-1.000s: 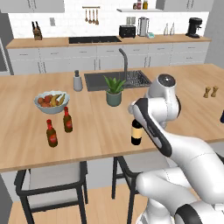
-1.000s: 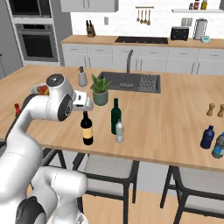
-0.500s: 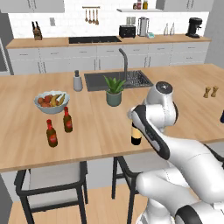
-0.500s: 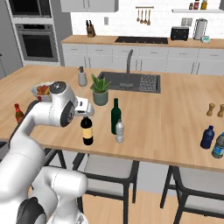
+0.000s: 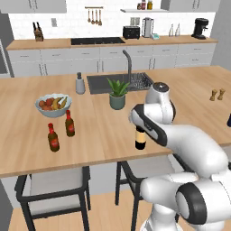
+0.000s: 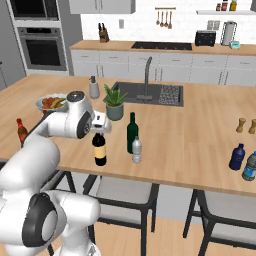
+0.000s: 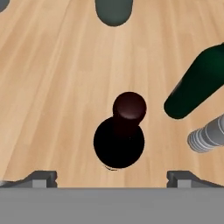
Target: Move the plastic bottles in the middle to the plastics group, and the glass bottles in the middle to the glass group.
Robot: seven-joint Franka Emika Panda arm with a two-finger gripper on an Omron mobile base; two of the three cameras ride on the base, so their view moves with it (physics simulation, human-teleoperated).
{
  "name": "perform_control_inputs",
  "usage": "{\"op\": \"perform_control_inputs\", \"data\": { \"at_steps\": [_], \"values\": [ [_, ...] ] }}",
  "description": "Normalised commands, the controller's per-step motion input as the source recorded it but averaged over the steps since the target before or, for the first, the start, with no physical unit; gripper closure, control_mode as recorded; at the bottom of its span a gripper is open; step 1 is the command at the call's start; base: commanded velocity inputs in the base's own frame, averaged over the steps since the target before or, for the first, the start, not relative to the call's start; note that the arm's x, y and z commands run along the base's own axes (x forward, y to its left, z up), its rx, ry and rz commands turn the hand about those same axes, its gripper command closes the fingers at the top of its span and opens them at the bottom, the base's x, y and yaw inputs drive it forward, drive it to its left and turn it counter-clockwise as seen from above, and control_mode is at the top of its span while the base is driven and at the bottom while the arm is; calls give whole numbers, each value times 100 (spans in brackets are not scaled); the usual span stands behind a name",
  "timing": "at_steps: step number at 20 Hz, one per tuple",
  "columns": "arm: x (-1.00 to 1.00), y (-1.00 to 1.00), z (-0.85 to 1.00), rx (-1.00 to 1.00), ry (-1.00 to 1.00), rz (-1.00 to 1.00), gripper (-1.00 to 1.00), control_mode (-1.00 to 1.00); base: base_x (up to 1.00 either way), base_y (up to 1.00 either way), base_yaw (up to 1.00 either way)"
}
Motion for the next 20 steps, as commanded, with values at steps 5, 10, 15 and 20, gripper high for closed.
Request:
{"op": "perform_control_inputs", "data": {
  "at_steps": [5,10,15,20],
  "values": [
    [4,-1,-23,0,2,0,-100,-100,0,0,0],
    [9,-5,-36,0,0,0,-100,-100,0,0,0],
    [17,-5,-31,0,0,0,-100,-100,0,0,0],
    [22,0,-16,0,0,0,-100,-100,0,0,0]
  ]
}}
